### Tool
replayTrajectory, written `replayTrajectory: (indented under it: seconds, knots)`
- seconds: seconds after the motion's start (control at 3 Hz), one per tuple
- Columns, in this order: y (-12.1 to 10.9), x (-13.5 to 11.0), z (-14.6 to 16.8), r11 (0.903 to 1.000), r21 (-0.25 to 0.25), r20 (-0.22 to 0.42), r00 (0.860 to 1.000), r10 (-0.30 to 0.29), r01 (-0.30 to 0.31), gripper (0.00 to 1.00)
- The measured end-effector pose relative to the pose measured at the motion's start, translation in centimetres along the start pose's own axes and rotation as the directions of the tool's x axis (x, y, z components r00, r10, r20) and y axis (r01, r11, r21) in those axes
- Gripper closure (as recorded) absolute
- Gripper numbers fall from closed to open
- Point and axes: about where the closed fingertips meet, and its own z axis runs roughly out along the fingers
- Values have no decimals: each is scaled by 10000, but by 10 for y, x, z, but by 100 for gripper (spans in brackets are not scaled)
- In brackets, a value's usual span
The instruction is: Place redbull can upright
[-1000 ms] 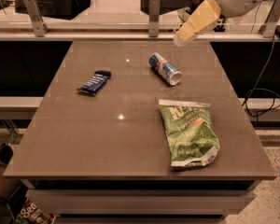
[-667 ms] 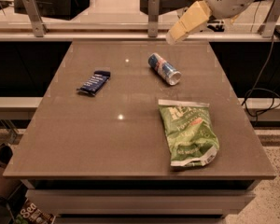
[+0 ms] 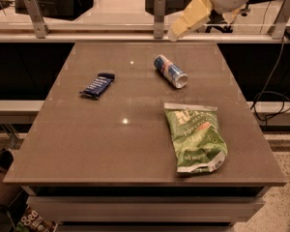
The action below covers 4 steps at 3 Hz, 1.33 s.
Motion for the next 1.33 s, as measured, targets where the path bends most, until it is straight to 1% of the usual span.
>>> replayTrajectory:
  seconds: [0.33, 0.67, 1.0, 1.33]
  knots:
    - [5, -26, 23, 9975, -538, -307, 9984, -471, 454, 0]
    - [11, -42, 44, 9935, -951, -431, 9968, -671, 628, 0]
    - [7, -48, 60, 9962, -833, -698, 9970, -326, 267, 0]
    - [-3, -46, 82, 9989, -120, -1375, 9896, 434, -455, 0]
